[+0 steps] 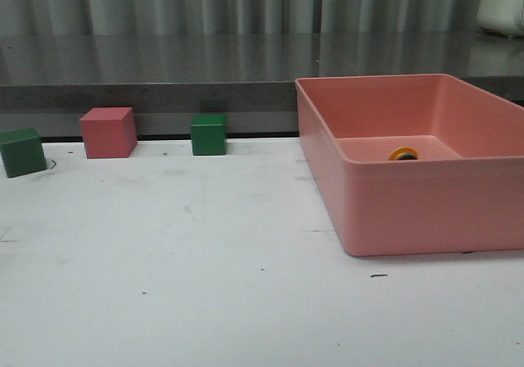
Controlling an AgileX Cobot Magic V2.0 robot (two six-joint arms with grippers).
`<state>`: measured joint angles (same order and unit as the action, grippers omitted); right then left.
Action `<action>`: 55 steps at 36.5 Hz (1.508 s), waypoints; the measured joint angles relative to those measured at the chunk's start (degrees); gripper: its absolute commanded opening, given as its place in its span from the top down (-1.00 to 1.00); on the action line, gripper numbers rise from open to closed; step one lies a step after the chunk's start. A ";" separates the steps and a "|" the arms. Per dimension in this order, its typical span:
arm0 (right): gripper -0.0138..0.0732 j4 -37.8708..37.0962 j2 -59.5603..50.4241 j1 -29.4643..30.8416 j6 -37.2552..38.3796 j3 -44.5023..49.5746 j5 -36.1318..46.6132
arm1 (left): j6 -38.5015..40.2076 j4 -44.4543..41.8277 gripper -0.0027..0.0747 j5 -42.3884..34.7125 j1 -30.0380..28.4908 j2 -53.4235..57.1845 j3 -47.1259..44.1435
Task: Place and stand button with both arms
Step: 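Move the right gripper over the pink bin toward the yellow button, then grasp the yellow push button in the bin with the right gripper and lift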
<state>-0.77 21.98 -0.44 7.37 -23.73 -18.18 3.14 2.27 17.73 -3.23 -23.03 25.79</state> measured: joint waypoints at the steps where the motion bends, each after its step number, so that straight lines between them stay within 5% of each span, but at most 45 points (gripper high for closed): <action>1: -0.80 0.00 0.13 0.00 0.00 0.00 0.74 | 0.00 0.00 -0.75 -0.13 0.00 0.00 0.00; 6: -0.80 0.00 4.66 0.00 0.00 -0.80 4.69 | 0.00 -0.02 -0.63 -0.37 0.00 0.00 0.00; 15: -0.80 1.33 28.34 -0.20 0.00 -11.40 6.65 | 0.00 -0.02 -0.53 -0.50 0.00 0.00 0.00; 21: -0.80 3.34 43.43 -5.71 0.00 -21.01 5.87 | 0.00 -0.02 -0.53 -0.59 0.00 0.00 0.00; 27: -0.80 3.72 56.65 -11.25 0.12 -31.44 -0.95 | 0.00 -0.02 -0.53 -0.59 0.00 0.00 0.00; 42: -0.80 3.72 84.43 -9.09 5.75 -58.31 -24.65 | 0.00 -0.02 -0.53 -0.63 0.00 0.00 0.00; 55: -0.79 3.72 97.61 -8.22 5.96 -66.23 -28.70 | 0.00 -0.02 -0.53 -0.63 0.00 0.00 0.00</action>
<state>2.95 119.58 -8.66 13.34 -89.96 -46.88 3.14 2.24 17.09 -3.23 -23.03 25.79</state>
